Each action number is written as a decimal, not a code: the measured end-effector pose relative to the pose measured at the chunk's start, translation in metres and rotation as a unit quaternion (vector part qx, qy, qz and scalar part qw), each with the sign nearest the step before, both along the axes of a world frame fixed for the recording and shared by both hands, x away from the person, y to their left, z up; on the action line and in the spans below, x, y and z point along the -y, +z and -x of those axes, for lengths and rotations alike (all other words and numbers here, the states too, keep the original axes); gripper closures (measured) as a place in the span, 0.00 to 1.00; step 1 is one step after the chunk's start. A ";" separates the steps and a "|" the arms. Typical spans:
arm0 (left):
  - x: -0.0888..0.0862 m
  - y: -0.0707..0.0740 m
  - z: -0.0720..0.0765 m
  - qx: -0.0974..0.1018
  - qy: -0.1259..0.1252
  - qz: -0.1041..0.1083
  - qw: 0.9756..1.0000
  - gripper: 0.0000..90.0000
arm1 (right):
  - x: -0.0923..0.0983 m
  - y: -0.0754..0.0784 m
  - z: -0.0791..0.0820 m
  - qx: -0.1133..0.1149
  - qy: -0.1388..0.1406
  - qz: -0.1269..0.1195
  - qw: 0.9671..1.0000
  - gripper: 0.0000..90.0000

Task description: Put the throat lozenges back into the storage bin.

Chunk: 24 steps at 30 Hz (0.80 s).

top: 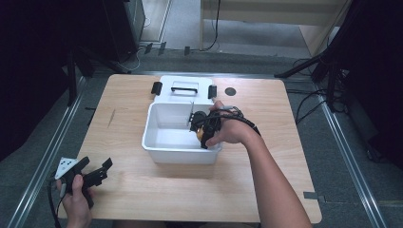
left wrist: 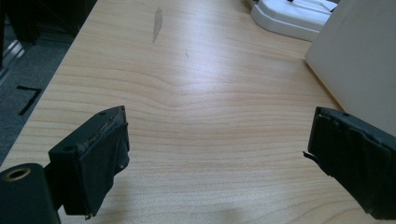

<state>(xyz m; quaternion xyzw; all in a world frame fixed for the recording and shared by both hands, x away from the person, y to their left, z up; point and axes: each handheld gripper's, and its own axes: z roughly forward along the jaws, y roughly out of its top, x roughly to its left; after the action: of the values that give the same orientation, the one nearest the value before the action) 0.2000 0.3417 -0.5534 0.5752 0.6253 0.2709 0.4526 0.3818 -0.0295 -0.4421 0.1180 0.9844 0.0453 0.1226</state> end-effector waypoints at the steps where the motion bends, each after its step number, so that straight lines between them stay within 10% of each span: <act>1: 0.000 0.000 0.000 0.000 0.000 0.000 1.000 0.07 | -0.001 -0.001 0.000 -0.001 0.000 0.003 1.000 0.23; 24: 0.000 0.000 0.001 0.003 0.003 0.000 1.000 0.07 | -0.003 -0.006 -0.003 0.000 0.000 -0.001 1.000 0.18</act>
<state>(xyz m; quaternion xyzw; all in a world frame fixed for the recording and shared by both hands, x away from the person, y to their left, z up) 0.1988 0.3420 -0.5533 0.5730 0.6252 0.2741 0.4535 0.3844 -0.0264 -0.4479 0.1186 0.9843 0.0465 0.1223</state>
